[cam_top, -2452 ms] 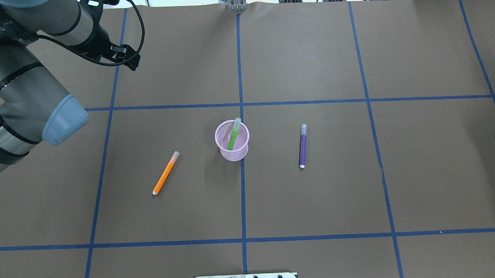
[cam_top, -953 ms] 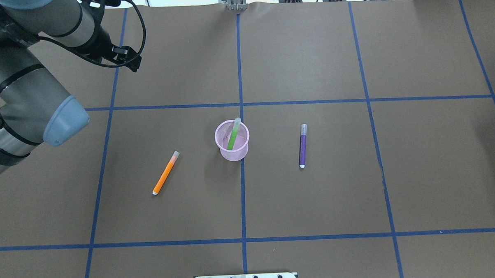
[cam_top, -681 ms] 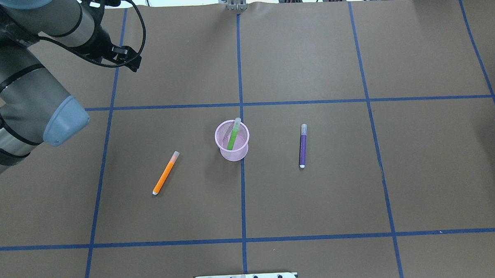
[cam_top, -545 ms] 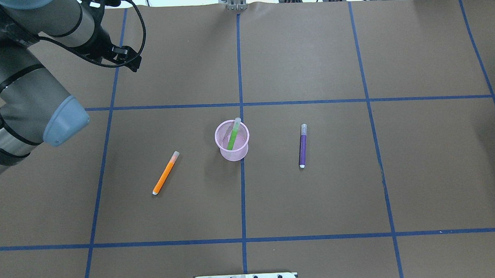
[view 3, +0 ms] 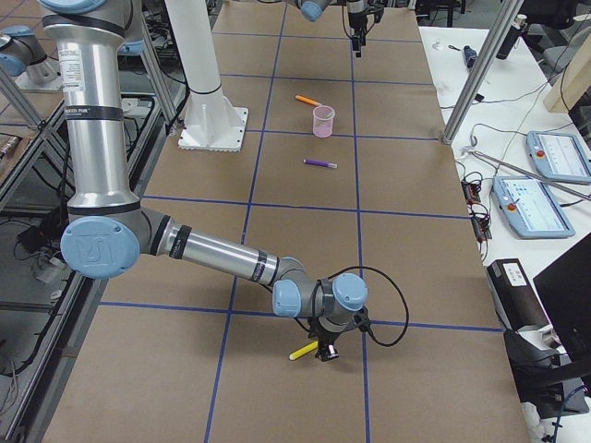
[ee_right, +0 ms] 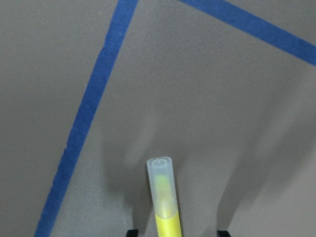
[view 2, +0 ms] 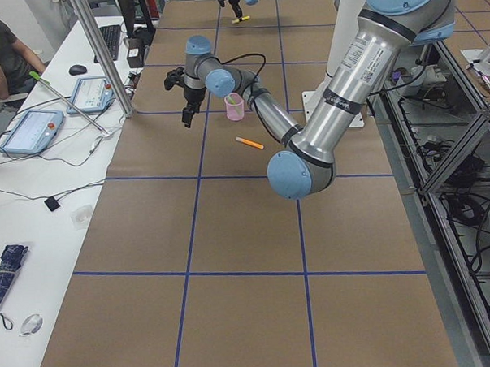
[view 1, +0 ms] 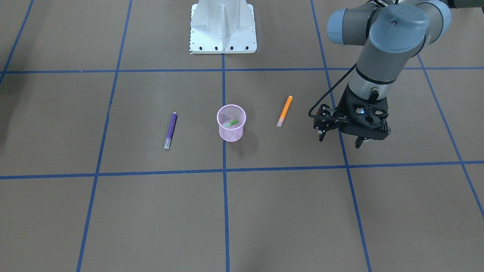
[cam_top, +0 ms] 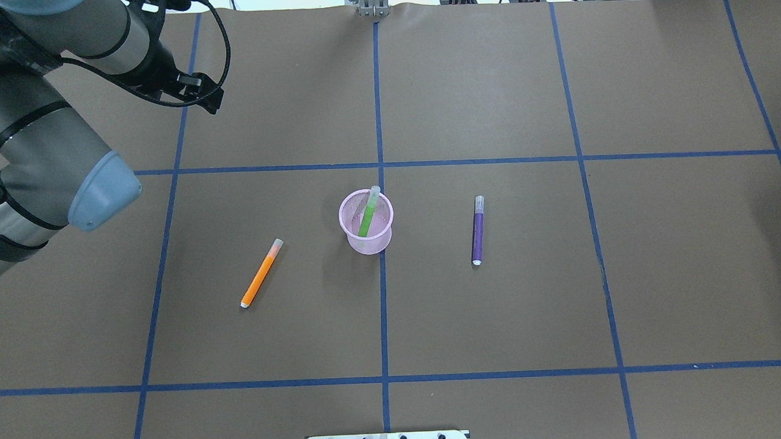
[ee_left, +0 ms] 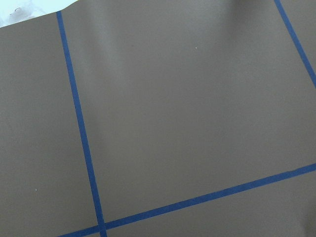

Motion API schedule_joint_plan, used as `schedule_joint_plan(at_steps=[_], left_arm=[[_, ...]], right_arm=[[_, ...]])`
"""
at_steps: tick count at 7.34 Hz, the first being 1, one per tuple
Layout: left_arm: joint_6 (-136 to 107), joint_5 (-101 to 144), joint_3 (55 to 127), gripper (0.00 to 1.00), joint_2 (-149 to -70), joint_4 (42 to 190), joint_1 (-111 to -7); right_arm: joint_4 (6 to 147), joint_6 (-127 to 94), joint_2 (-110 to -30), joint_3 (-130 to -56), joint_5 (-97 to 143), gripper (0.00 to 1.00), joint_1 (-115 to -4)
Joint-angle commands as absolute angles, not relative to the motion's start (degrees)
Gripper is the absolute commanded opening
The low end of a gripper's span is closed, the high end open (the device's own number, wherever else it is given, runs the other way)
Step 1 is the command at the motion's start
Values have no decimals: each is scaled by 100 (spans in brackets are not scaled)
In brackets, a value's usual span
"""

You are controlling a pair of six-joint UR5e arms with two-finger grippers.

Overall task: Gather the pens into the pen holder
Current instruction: 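Grasp the yellow marker with the right gripper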

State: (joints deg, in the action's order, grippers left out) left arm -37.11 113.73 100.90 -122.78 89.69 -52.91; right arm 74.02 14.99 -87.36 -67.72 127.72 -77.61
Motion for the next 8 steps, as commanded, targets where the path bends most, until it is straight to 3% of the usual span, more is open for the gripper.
schedule_joint_plan(at_steps=[1,7,8], left_arm=[[-3718,11373,10090,94,-12278,8974,-5291],[-3753,11373,10099,94,-12296,8974,-5291],[-3753,11373,10090,94,-12296,8974,-5291]], right_arm=[[7400,1494,-8736,-6768,12779,62,-7752],[7409,1468,-8666,-6671,12814,61,-7743],[7409,1459,-8666,-6662,12814,56,-7734]])
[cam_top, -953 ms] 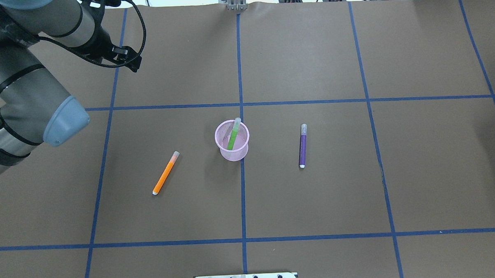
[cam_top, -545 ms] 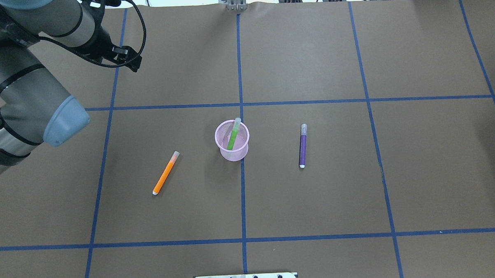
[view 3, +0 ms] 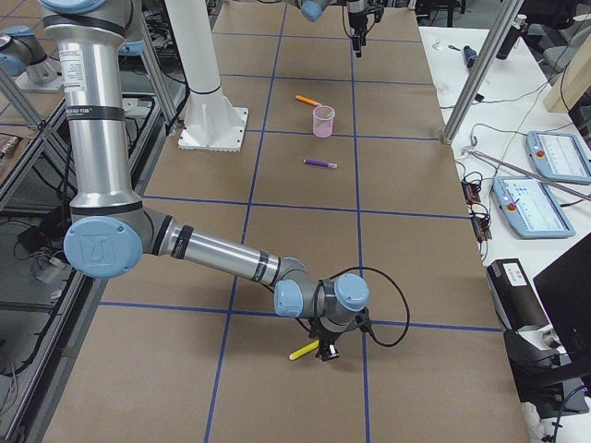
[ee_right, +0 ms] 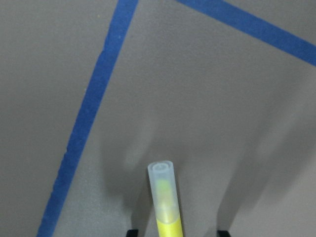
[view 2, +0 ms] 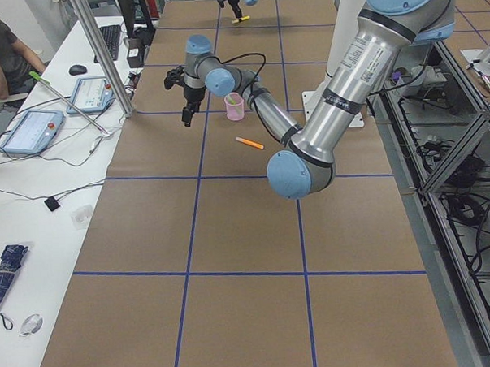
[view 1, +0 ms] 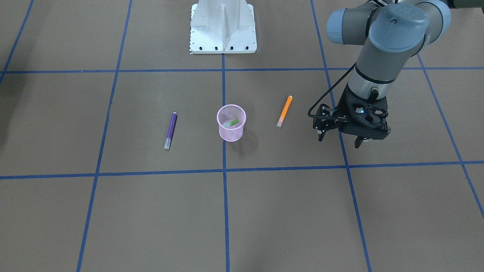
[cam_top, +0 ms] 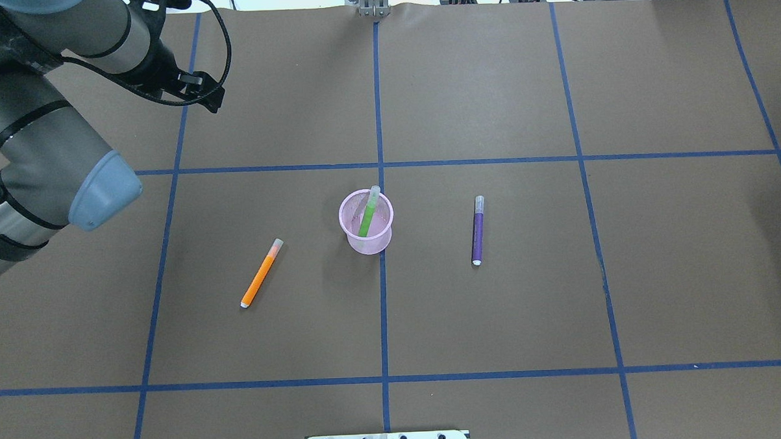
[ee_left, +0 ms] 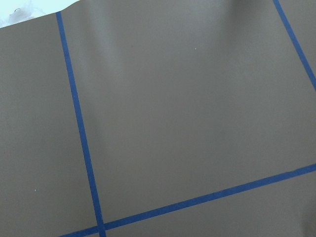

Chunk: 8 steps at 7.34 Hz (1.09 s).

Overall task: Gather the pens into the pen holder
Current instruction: 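Grasp the yellow marker with the right gripper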

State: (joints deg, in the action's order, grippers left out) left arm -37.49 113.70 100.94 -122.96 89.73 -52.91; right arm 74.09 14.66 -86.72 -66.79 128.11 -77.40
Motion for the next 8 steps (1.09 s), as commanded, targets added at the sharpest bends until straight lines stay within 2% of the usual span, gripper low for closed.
schedule_joint_plan(at_steps=[1,2,3,6,7,8], left_arm=[[-3753,11373,10090,94,-12296,8965,-5291],[-3753,11373,10090,94,-12296,8965,-5291],[-3753,11373,10099,94,-12296,8965,-5300],[-3762,11478,10204,94,-12287,8956,-5326],[-3762,11479,10230,94,-12287,8956,-5326],[-3762,11479,10239,94,-12287,8956,-5326]], right_arm=[[7409,1459,-8657,-6662,12814,39,-7743],[7409,1450,-8657,-6662,12823,11,-7743],[7418,1450,-8657,-6645,12823,0,-7734],[7479,1424,-8491,-6766,13383,0,-7743],[7445,1041,-8421,-7081,13429,0,-7743],[7383,132,-8429,-7754,13430,0,-7743]])
